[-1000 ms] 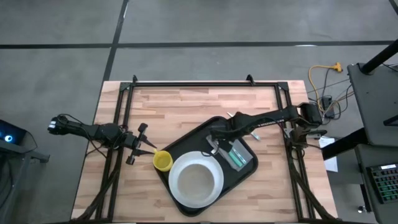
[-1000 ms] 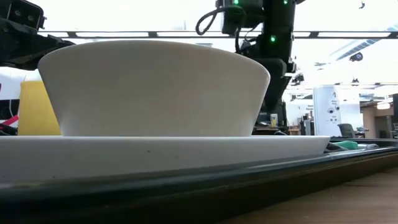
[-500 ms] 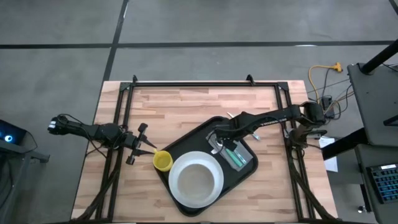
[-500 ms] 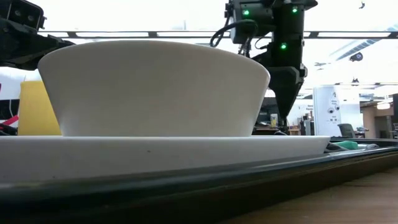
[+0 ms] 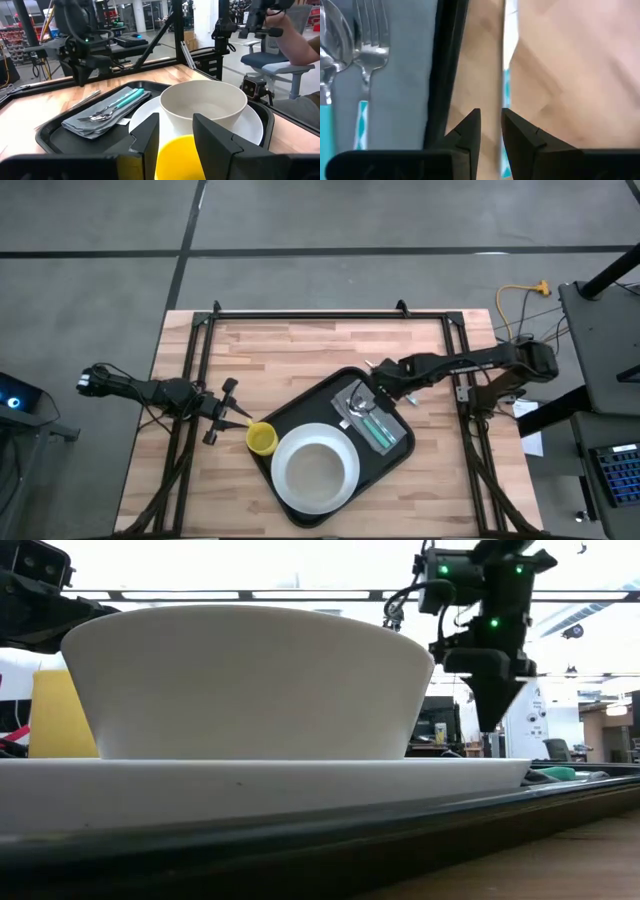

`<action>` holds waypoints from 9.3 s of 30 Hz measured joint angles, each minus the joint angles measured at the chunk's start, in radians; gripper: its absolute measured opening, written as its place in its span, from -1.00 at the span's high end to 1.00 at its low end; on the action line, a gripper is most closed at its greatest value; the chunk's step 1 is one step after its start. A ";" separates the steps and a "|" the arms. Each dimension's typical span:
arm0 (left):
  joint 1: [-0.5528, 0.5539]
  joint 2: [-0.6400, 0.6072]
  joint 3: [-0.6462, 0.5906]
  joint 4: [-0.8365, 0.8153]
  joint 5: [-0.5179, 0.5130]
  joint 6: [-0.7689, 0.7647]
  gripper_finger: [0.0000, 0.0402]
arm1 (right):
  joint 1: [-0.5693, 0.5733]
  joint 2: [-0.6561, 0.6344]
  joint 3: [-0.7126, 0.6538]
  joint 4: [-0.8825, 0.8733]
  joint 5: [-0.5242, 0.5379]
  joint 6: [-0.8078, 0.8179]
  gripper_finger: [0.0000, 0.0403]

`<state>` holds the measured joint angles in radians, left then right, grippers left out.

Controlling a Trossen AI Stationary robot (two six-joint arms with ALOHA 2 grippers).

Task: Set up tray
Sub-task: Put the light blue knife on the gray napkin, then return to Home Position

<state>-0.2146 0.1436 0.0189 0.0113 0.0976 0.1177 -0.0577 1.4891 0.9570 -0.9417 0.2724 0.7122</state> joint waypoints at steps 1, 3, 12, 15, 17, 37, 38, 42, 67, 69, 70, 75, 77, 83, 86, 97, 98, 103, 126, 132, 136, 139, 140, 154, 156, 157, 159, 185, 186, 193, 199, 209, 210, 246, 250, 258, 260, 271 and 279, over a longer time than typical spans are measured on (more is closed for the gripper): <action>0.000 0.000 0.000 0.000 0.000 0.000 0.48 | -0.012 -0.013 -0.019 0.018 -0.031 0.006 0.66; 0.000 0.000 0.000 0.000 0.000 0.000 0.48 | -0.037 -0.037 -0.051 0.043 -0.084 0.014 0.66; 0.000 0.000 0.000 0.000 0.000 0.000 0.48 | -0.121 -0.066 -0.134 0.099 -0.095 -0.041 0.66; 0.000 0.000 0.000 0.000 0.000 0.000 0.48 | -0.146 -0.060 -0.157 0.138 -0.096 -0.077 0.66; 0.000 0.000 0.000 0.000 0.000 0.000 0.48 | -0.159 -0.060 -0.173 0.176 -0.099 -0.091 0.66; 0.000 0.000 0.000 0.000 0.000 0.000 0.48 | -0.180 -0.058 -0.219 0.245 -0.136 -0.111 0.66; 0.000 0.000 0.000 0.000 0.000 0.000 0.48 | -0.183 -0.058 -0.226 0.246 -0.136 -0.110 0.66; 0.000 0.000 0.000 0.000 0.000 0.000 0.48 | -0.205 -0.058 -0.263 0.261 -0.139 -0.110 0.66; 0.000 0.000 0.000 0.000 0.000 0.000 0.48 | -0.226 -0.061 -0.342 0.361 -0.176 -0.084 0.66; 0.000 0.000 0.000 0.000 0.000 0.000 0.48 | -0.226 -0.060 -0.336 0.357 -0.177 -0.084 0.66; 0.000 0.000 0.000 0.000 0.000 0.000 0.48 | -0.226 -0.060 -0.335 0.356 -0.177 -0.084 0.66; 0.000 0.000 0.000 0.000 0.000 0.000 0.48 | -0.226 -0.060 -0.332 0.378 -0.176 -0.084 0.66; 0.000 0.000 0.000 0.000 0.000 0.000 0.48 | -0.226 -0.060 -0.332 0.378 -0.176 -0.084 0.66; 0.000 0.000 0.000 0.000 0.000 0.000 0.48 | -0.226 -0.060 -0.331 0.382 -0.176 -0.084 0.66; 0.000 0.000 0.000 0.000 0.000 0.000 0.48 | -0.226 -0.060 -0.331 0.382 -0.176 -0.083 0.66; 0.000 0.000 0.000 0.000 0.000 0.000 0.48 | -0.226 -0.060 -0.329 0.380 -0.195 0.014 0.83; 0.000 0.000 0.000 0.000 0.000 0.000 0.48 | -0.226 -0.060 -0.329 0.380 -0.198 0.014 0.88; 0.000 0.000 0.000 0.000 0.000 0.000 0.48 | -0.226 -0.060 -0.327 0.379 -0.204 0.036 0.92; 0.000 0.000 0.000 0.000 0.000 0.000 0.48 | -0.195 -0.291 -0.331 0.380 -0.383 0.059 0.94; 0.000 0.000 0.000 0.000 0.000 0.000 0.48 | -0.112 -0.296 -0.380 0.478 -0.431 0.114 0.94; 0.000 0.000 0.000 0.000 0.000 0.000 0.48 | -0.063 -0.296 -0.442 0.664 -0.443 0.161 0.94; 0.000 0.000 0.000 0.000 0.000 0.000 0.48 | -0.041 -0.296 -0.490 0.785 -0.464 0.178 0.94; 0.000 0.000 0.000 0.000 0.000 0.000 0.48 | -0.036 -0.296 -0.503 0.802 -0.468 0.182 0.94; 0.000 0.000 0.000 0.000 0.000 0.000 0.48 | -0.029 -0.296 -0.638 0.975 -0.454 0.288 0.94; 0.000 0.000 0.000 0.000 0.000 0.000 0.48 | -0.024 -0.296 -0.653 0.984 -0.448 0.304 0.94; 0.000 0.000 0.000 0.000 0.000 0.000 0.48 | -0.021 -0.296 -0.660 0.985 -0.442 0.316 0.94; 0.000 0.000 0.000 0.000 0.000 0.000 0.48 | -0.015 -0.296 -0.671 0.986 -0.429 0.332 0.94; 0.000 0.000 0.000 0.000 0.000 0.000 0.48 | 0.067 -0.296 -0.700 1.061 -0.401 0.387 0.94; 0.000 0.000 0.000 0.000 0.000 0.000 0.48 | 0.067 -0.296 -0.700 1.062 -0.400 0.387 0.94; 0.000 0.000 0.000 0.000 0.000 0.000 0.48 | 0.067 -0.296 -0.700 1.062 -0.393 0.380 0.94; 0.000 0.000 0.000 0.000 0.000 0.000 0.48 | 0.067 -0.296 -0.700 1.063 -0.392 0.362 0.94; 0.000 0.000 0.000 0.000 0.000 0.000 0.48 | 0.067 -0.296 -0.700 1.061 -0.385 0.363 0.94; 0.000 0.000 0.000 0.000 0.000 0.000 0.48 | 0.067 -0.296 -0.700 1.060 -0.385 0.363 0.94; 0.000 0.000 0.000 0.000 0.000 0.000 0.48 | 0.066 -0.295 -0.682 1.062 -0.367 0.350 0.62; 0.000 0.000 0.000 0.000 0.000 0.000 0.48 | 0.066 -0.295 -0.656 1.058 -0.336 0.311 0.65; 0.000 0.000 0.000 0.000 0.000 0.000 0.48 | 0.066 -0.296 -0.568 1.060 -0.275 0.146 0.66; 0.000 0.000 0.000 0.000 0.000 0.000 0.48 | 0.066 -0.296 -0.546 1.060 -0.268 0.152 0.66; 0.000 0.000 0.000 0.000 0.000 0.000 0.48 | 0.075 -0.296 -0.447 1.061 -0.260 0.063 0.66; 0.000 0.000 0.000 0.000 0.000 0.000 0.48 | 0.219 -0.295 -0.497 1.189 -0.200 -0.259 0.66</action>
<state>-0.2146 0.1436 0.0189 0.0109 0.0976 0.1177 0.1616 1.1946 0.4597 0.2471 0.0720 0.4527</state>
